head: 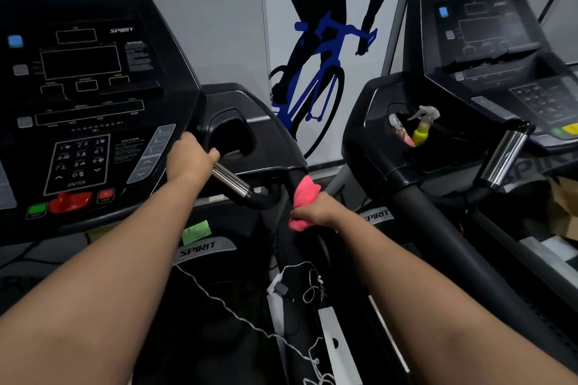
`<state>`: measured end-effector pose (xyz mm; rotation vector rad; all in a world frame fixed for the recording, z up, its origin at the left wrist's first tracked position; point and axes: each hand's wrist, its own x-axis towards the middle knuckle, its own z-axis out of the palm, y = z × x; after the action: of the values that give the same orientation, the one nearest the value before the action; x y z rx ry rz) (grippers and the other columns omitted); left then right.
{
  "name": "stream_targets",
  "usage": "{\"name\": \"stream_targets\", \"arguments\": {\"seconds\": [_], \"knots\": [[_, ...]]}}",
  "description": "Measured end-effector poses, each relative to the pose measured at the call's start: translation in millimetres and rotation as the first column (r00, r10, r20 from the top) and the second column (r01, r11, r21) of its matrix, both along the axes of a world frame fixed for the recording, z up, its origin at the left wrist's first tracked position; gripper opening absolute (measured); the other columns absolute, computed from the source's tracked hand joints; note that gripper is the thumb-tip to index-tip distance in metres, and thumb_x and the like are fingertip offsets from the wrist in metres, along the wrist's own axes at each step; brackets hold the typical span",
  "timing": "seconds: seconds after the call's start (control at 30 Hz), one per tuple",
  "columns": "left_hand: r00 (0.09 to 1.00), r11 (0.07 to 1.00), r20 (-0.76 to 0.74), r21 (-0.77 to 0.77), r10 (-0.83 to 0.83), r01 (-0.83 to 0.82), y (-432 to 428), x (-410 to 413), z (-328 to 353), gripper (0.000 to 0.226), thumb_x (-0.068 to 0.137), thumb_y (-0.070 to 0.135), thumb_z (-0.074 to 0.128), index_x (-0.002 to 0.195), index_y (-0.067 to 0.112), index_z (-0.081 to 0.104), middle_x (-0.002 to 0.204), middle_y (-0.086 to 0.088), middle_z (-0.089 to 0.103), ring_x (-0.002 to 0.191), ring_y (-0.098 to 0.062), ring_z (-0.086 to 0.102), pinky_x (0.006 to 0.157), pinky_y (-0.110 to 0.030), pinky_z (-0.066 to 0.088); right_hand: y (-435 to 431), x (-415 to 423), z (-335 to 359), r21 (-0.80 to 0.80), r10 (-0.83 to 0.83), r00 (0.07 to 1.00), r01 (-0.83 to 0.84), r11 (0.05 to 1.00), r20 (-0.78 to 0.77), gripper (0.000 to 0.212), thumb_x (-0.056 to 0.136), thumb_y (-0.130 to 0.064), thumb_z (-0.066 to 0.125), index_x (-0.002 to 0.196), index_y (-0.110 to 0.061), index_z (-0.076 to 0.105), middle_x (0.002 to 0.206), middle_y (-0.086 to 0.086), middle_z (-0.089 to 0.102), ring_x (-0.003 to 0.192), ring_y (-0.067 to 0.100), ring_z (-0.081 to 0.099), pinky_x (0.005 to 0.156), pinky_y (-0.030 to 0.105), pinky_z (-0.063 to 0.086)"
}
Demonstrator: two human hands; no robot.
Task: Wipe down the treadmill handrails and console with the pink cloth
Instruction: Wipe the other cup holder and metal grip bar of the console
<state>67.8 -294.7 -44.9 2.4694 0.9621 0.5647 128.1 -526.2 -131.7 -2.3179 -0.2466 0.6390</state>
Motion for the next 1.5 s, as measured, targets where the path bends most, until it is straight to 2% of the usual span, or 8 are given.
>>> {"name": "stream_targets", "arguments": {"seconds": [0.23,0.5,0.63,0.9,1.03,1.13,1.37,1.5], "knots": [[1.000,1.000,0.014,-0.004,0.018,-0.018,0.7,1.6,-2.3,0.037,0.087,0.027,0.061,0.109,0.000,0.051,0.102,-0.018,0.061,0.092,-0.035,0.059,0.065,-0.037,0.041,3.3,7.6,-6.6,0.120,-0.109,0.991,0.117,0.986,-0.071,0.037,0.074,-0.036,0.074,0.098,-0.011,0.062,0.089,0.003,0.062,0.081,0.016,0.059,0.070,0.024,0.050],[0.997,0.996,-0.015,-0.058,-0.071,0.070,-3.7,-10.9,7.0,0.030,0.090,0.031,0.058,0.106,0.007,0.052,0.104,-0.013,0.061,0.088,-0.031,0.059,0.070,-0.036,0.043,-6.4,-16.2,-4.4,-0.189,0.056,0.997,-0.045,0.981,0.055,0.120,0.057,-0.037,0.080,0.149,-0.013,0.007,0.138,0.016,0.041,0.125,0.032,0.046,0.103,0.039,0.041],[0.989,0.985,-0.082,-0.126,-0.125,0.114,-3.3,-17.8,17.6,0.033,0.091,0.033,0.057,0.113,0.009,0.050,0.104,-0.009,0.057,0.074,-0.023,0.053,0.069,-0.032,0.039,-2.4,-8.9,6.0,-0.216,0.085,0.996,-0.077,0.973,0.024,0.114,0.062,-0.038,0.078,0.148,-0.004,0.011,0.137,0.013,0.044,0.123,0.025,0.050,0.101,0.036,0.045],[0.989,0.986,-0.071,-0.114,-0.128,0.119,-2.6,-21.4,13.5,0.038,0.092,0.031,0.056,0.121,0.007,0.050,0.112,-0.009,0.056,0.082,-0.022,0.051,0.074,-0.032,0.038,-12.4,-26.5,-7.2,-0.187,0.043,0.999,-0.037,0.982,0.030,0.118,0.054,-0.038,0.079,0.147,-0.009,0.012,0.129,0.013,0.053,0.115,0.028,0.055,0.098,0.038,0.047],[0.989,0.985,-0.048,-0.105,-0.140,0.134,-1.3,-20.5,11.0,0.039,0.092,0.032,0.056,0.121,0.008,0.050,0.116,-0.011,0.058,0.084,-0.023,0.051,0.076,-0.034,0.040,-21.2,-30.9,-17.7,-0.187,0.032,0.999,-0.029,0.982,0.014,0.107,0.042,-0.045,0.072,0.135,-0.009,0.035,0.106,0.004,0.067,0.098,0.018,0.064,0.089,0.033,0.052],[0.992,0.988,-0.016,-0.095,-0.122,0.120,-5.0,-21.7,8.2,0.041,0.091,0.032,0.056,0.124,0.009,0.049,0.116,-0.011,0.059,0.084,-0.024,0.055,0.075,-0.034,0.042,-16.0,-30.7,-11.8,-0.222,-0.013,0.999,0.024,0.975,0.052,0.088,0.056,-0.043,0.072,0.128,-0.004,0.042,0.115,0.007,0.062,0.107,0.022,0.061,0.091,0.032,0.050],[0.991,0.990,0.018,0.059,-0.129,0.128,-2.2,-29.4,-6.4,0.053,0.092,0.037,0.055,0.134,0.007,0.044,0.132,-0.017,0.050,0.121,-0.035,0.048,0.098,-0.046,0.040,8.3,-37.5,-8.3,-0.237,-0.129,0.973,0.173,0.956,0.193,0.085,0.067,-0.038,0.072,0.134,-0.003,0.034,0.129,0.012,0.050,0.119,0.033,0.052,0.095,0.046,0.047],[0.973,0.834,-0.075,0.504,-0.219,0.227,-14.7,-31.2,-9.5,0.043,0.089,0.022,0.058,0.127,0.002,0.052,0.131,-0.018,0.052,0.129,-0.035,0.039,0.107,-0.048,0.029,-8.1,-43.3,-16.2,-0.262,-0.035,0.978,0.090,0.961,0.208,0.095,0.069,-0.041,0.072,0.142,-0.008,0.022,0.132,0.015,0.046,0.123,0.034,0.047,0.096,0.039,0.043]]}}
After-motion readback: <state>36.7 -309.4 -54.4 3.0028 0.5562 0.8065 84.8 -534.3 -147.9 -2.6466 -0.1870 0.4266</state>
